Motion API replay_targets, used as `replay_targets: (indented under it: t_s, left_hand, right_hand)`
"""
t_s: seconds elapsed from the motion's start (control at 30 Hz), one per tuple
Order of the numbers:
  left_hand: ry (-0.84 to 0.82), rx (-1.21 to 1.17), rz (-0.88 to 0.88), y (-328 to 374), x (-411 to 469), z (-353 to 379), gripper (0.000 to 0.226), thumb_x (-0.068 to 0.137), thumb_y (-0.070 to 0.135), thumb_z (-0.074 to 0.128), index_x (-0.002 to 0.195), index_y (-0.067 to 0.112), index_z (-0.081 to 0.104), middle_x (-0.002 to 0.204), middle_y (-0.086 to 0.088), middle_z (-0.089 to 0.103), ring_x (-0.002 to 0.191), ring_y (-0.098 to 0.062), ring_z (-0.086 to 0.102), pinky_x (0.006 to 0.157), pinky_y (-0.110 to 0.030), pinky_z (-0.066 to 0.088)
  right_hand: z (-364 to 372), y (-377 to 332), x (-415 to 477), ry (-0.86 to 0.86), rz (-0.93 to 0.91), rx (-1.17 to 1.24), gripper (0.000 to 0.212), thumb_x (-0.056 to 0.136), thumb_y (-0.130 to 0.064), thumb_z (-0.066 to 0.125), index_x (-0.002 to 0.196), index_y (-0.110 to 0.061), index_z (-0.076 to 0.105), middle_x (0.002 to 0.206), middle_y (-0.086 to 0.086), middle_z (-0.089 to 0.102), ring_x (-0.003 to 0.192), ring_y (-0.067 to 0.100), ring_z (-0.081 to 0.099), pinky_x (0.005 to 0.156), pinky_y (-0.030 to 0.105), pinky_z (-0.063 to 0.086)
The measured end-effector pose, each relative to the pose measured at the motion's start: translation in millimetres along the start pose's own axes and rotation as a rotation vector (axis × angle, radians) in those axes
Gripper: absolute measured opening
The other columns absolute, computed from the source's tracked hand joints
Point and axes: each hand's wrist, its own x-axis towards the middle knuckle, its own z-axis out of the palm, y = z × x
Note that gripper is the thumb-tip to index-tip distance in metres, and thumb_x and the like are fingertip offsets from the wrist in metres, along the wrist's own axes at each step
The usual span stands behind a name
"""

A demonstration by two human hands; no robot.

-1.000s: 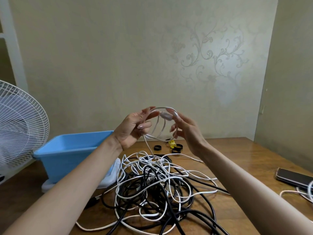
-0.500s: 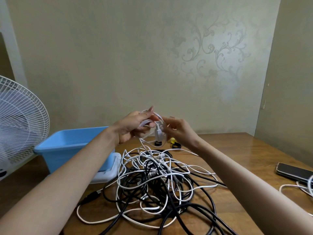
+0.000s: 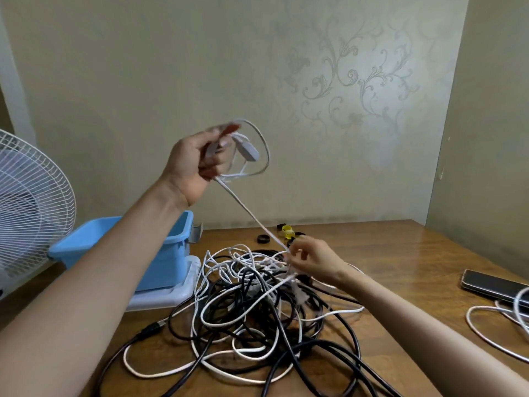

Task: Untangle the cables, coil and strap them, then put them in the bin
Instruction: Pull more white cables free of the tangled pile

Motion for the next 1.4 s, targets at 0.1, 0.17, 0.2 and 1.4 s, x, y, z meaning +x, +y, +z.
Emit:
replay_targets:
  t_s: [0.1,0.17,0.2,1.4]
  left_hand:
    - [0.086,0.095,0.031,2.5,-2.0,-11.7,0.031,0.098,0.007,0.027,0.096,0.009,0.058,0.057,0.010,0.041,0.035,0.002,0.024,0.034,-0.011,0.014]
    - [0.151,0.134,0.035,-0.1,-5.2,-18.8,0.032,0.100,0.006,0.025,0.099,0.009,0.057,0.056,0.011,0.042,0.035,0.002,0.024,0.034,-0.010,0.013]
    - [0.180,0.138,0.041,-1.1,-6.8,-22.2,0.031,0.100,0.005,0.026,0.101,0.011,0.056,0.056,0.010,0.043,0.035,0.002,0.024,0.033,-0.010,0.014]
    - [0.602,0.921,0.183,-75.5,-4.8,-19.0,0.030,0.096,0.020,0.054,0.076,0.003,0.067,0.075,-0.013,0.067,0.067,-0.020,0.062,0.066,-0.030,0.048]
  right_hand:
    - [-10.4,5.7,10.0,0.245,0.068,0.123,0.014,0.091,-0.010,0.061,0.078,-0.014,0.059,0.069,0.000,0.063,0.052,-0.003,0.053,0.055,0.017,0.043]
    - [-25.4,2.0,20.0,0.398,0.039,0.158,0.016,0.092,-0.008,0.060,0.077,-0.012,0.056,0.070,0.004,0.065,0.051,-0.006,0.056,0.051,0.011,0.042]
    - [-36.7,-3.3,25.6,0.475,0.000,0.154,0.018,0.092,-0.007,0.060,0.076,-0.014,0.055,0.068,0.002,0.065,0.051,-0.006,0.055,0.051,0.010,0.041]
    - [-29.1,3.5,5.2,-0.094,0.046,-0.186,0.024,0.082,-0.004,0.061,0.088,-0.022,0.075,0.079,-0.011,0.063,0.061,-0.008,0.052,0.064,0.016,0.040]
